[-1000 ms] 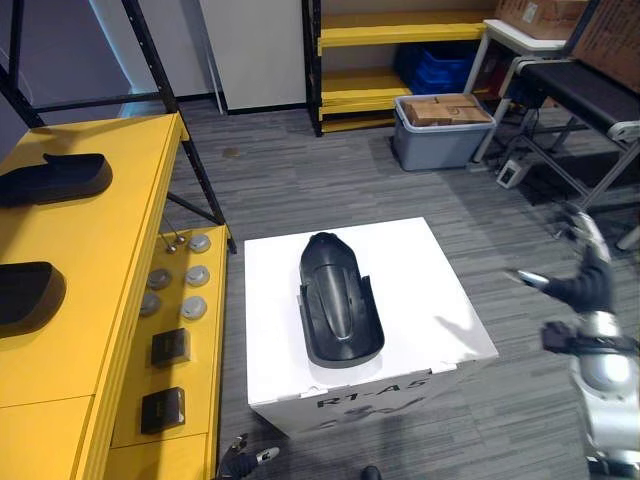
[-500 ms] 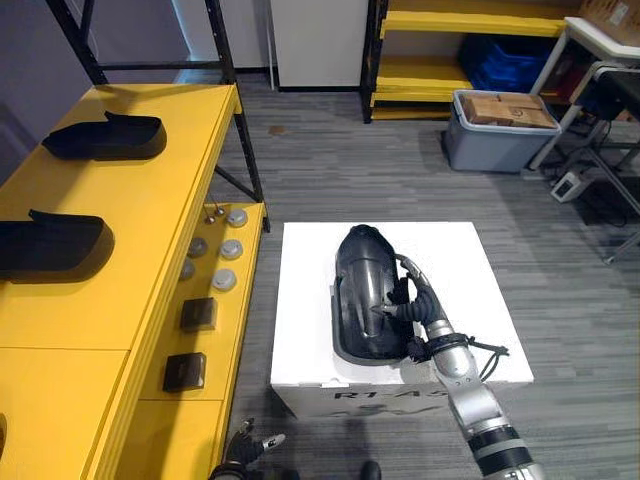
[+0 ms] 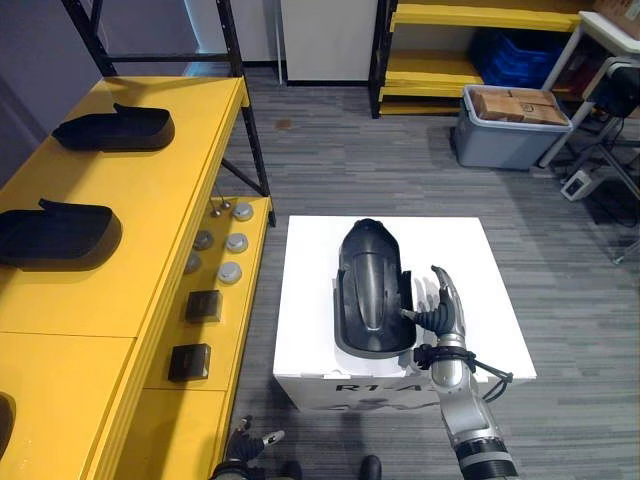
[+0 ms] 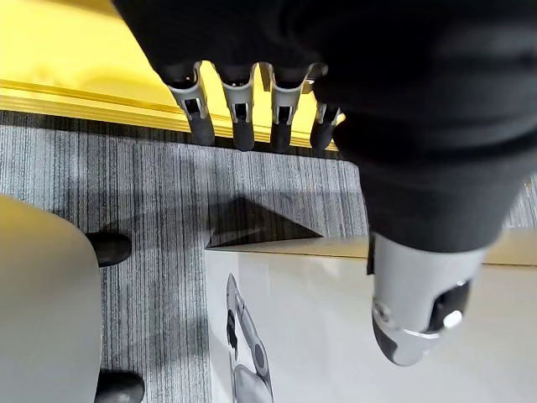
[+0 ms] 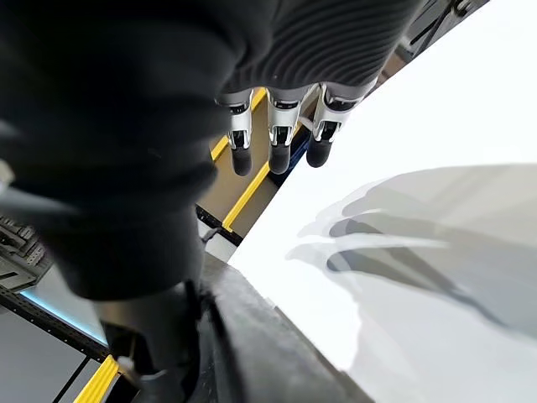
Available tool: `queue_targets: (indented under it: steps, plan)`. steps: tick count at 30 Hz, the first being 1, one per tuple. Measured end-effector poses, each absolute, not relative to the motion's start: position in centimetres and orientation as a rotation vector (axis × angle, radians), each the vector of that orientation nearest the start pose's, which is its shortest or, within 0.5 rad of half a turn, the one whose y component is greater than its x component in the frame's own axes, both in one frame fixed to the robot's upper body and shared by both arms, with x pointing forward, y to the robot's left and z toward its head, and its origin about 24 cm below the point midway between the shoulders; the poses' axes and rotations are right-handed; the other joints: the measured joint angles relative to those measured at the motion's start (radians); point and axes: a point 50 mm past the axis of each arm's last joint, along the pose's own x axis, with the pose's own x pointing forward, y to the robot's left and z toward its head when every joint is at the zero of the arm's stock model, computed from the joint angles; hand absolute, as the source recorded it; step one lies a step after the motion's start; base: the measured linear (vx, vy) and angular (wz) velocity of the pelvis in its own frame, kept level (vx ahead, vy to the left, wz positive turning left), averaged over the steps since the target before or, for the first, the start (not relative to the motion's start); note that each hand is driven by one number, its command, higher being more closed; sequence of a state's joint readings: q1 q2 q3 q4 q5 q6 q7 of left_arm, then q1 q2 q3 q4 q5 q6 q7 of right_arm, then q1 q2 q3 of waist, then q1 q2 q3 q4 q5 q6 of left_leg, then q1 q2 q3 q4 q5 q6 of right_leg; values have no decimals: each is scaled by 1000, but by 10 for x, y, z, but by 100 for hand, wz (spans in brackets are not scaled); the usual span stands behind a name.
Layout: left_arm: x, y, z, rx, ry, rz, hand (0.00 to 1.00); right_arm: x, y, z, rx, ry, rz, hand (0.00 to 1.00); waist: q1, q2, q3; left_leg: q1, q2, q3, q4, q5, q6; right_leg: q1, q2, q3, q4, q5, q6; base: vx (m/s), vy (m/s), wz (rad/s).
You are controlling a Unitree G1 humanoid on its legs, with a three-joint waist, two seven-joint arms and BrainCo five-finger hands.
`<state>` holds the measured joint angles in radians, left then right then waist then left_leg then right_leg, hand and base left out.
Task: Walk over and take plastic housings, then place them on the shelf
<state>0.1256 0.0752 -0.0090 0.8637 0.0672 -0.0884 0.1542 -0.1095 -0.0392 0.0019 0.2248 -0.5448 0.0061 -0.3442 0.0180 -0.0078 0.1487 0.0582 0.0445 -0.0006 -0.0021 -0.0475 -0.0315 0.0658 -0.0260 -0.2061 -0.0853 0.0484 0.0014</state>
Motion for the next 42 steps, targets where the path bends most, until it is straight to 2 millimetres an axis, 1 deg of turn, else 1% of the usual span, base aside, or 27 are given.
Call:
queue_targets:
  steps: [5, 10, 11, 15, 19, 23, 29, 35, 38, 39, 41, 42]
  plan:
    - [124, 183, -142, 198, 890, 143, 0, 269, -161, 9, -591, 98, -252, 0, 1, 0, 0, 3, 0, 3, -4, 0, 0, 0, 0, 2, 0, 0, 1, 0, 0, 0]
    - [123, 184, -143, 199, 902, 144, 0, 272, -161, 8, -608, 122, -246, 0, 1, -1, 0, 4, 0, 3, -4, 0, 0, 1, -1, 1, 0, 0, 1, 0, 0, 0]
    - [123, 184, -143, 199, 904, 143, 0, 272, -161, 8, -623, 126, -243, 100, 1, -1, -1, 5, 0, 3, -4, 0, 0, 2, -1, 1, 0, 0, 1, 0, 0, 0]
    - [123, 184, -143, 198, 906, 140, 0, 276, -160, 8, -671, 123, -232, 100, 0, -2, -1, 7, 0, 3, -5, 1, 0, 4, 0, 1, 0, 0, 1, 0, 0, 0]
    - [122, 184, -143, 198, 909, 137, 0, 280, -168, 10, -681, 133, -255, 100, 0, -8, -5, 19, 1, 3, -25, 10, -2, 6, 1, -1, -1, 0, 1, 0, 0, 0]
    - [122, 185, -143, 200, 910, 137, 0, 285, -171, 11, -689, 136, -252, 100, 0, -18, -9, 20, 1, 2, -29, 12, -1, 5, 1, -3, -1, 0, 1, 0, 0, 0]
    - [122, 186, -143, 205, 910, 139, 0, 286, -165, 10, -680, 137, -202, 100, 1, -29, -10, 30, 1, 0, -29, 13, -1, 17, 1, -5, -1, -1, 1, 0, 0, 0]
    - [122, 187, -143, 205, 909, 141, 0, 285, -161, 10, -662, 130, -183, 100, 1, -31, -10, 34, -1, -2, -30, 15, 0, 21, -1, -7, -1, -1, 2, 0, 0, 0]
    - [122, 189, -143, 206, 908, 147, 0, 285, -158, 16, -644, 101, -187, 100, 1, -31, -10, 34, -1, -3, -30, 15, 0, 21, -1, -6, -1, -1, 2, 0, 0, 0]
    - [122, 190, -143, 202, 909, 154, 0, 285, -157, 21, -633, 79, -192, 100, 1, -31, -10, 34, -1, -3, -30, 15, 0, 21, -1, -6, 0, -1, 2, 0, 0, 0]
    - [122, 191, -142, 197, 909, 168, 0, 287, -154, 37, -617, 2, -207, 100, 2, -31, -10, 34, -1, -3, -29, 15, 0, 21, -1, -5, 0, -1, 2, 0, 0, 0]
    - [122, 192, -142, 194, 909, 174, 0, 287, -154, 41, -614, -19, -215, 100, 2, -31, -10, 34, -1, -3, -29, 15, 0, 21, -2, -5, 0, -1, 2, 0, 0, 0]
